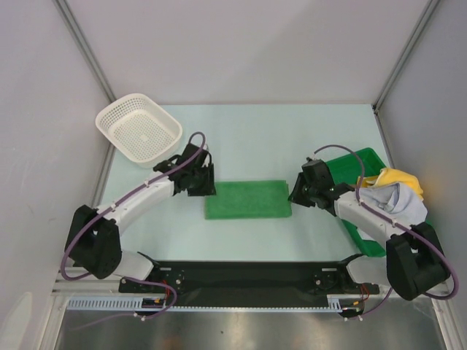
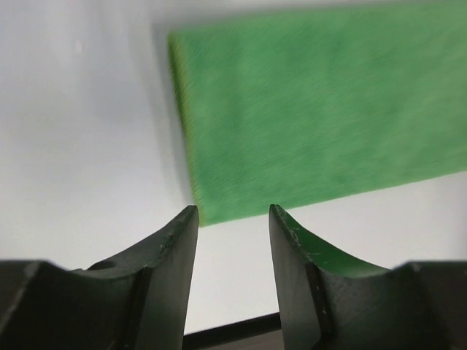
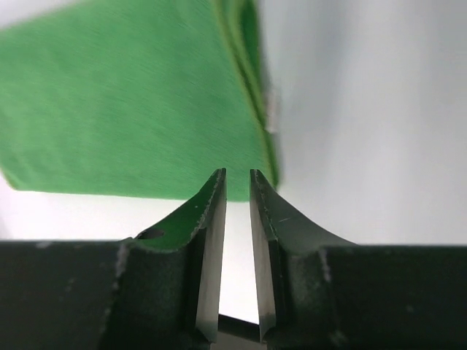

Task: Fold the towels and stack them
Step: Fold the towel, then neatly place the folded towel into the bin, then grab crumpled towel

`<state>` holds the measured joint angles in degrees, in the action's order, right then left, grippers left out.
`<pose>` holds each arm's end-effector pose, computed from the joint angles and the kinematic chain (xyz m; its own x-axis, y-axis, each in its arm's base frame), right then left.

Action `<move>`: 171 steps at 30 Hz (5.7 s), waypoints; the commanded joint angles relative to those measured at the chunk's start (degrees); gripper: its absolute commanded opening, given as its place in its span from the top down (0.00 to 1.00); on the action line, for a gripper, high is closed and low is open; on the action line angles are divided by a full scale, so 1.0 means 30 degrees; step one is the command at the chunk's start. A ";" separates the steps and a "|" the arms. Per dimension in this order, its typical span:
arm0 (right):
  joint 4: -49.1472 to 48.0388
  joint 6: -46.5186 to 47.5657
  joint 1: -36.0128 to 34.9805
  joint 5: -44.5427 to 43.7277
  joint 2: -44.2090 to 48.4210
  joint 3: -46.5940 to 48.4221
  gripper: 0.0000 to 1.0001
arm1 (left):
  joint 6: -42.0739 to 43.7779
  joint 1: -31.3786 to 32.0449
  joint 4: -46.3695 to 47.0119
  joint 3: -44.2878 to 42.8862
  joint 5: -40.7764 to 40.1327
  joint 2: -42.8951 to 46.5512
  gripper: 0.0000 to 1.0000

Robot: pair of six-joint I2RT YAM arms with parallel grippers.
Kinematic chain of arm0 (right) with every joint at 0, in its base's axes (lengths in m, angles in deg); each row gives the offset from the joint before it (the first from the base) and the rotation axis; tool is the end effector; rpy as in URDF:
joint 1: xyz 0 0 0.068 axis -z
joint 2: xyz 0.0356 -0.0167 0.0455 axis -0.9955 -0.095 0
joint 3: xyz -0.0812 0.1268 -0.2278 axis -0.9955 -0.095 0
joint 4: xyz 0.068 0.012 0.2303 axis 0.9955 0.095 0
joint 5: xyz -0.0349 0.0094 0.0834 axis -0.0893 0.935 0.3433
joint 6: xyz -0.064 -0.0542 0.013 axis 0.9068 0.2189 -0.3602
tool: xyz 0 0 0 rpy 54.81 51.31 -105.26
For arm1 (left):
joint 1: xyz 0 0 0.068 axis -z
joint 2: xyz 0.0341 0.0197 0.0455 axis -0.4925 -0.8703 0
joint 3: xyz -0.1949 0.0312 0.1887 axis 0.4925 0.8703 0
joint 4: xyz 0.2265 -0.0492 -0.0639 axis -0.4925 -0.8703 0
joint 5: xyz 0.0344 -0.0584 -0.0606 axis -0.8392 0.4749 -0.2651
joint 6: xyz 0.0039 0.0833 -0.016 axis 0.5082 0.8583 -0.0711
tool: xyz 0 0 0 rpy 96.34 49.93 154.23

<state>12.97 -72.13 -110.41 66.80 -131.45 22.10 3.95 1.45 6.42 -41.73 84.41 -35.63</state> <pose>0.2232 0.1074 0.1759 -0.8282 0.2662 -0.4931 0.0847 0.9293 0.3595 0.2376 -0.1404 0.2033 -0.9094 -0.0504 -0.4128 0.0464 0.9742 -0.2211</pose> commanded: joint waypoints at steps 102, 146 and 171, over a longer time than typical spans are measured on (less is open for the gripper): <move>-0.2255 0.4984 0.0332 0.3760 -0.2635 0.5573 0.00 | 1.9797 -1.0232 1.0373 -1.2462 -1.0765 -1.0514 1.00; -0.2372 0.5132 -0.0517 0.2969 -0.4598 0.7623 0.00 | 2.0095 -1.2225 1.2547 -2.5563 -1.0735 -2.0921 0.24; 0.7442 0.2143 0.6970 -0.7898 -0.3339 1.2282 0.02 | 0.8083 -0.1653 0.2726 -0.9955 -0.1801 -0.1267 0.00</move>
<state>30.13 -64.13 -94.98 49.32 -143.73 57.66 32.87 -7.33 15.05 -78.69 76.30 -44.59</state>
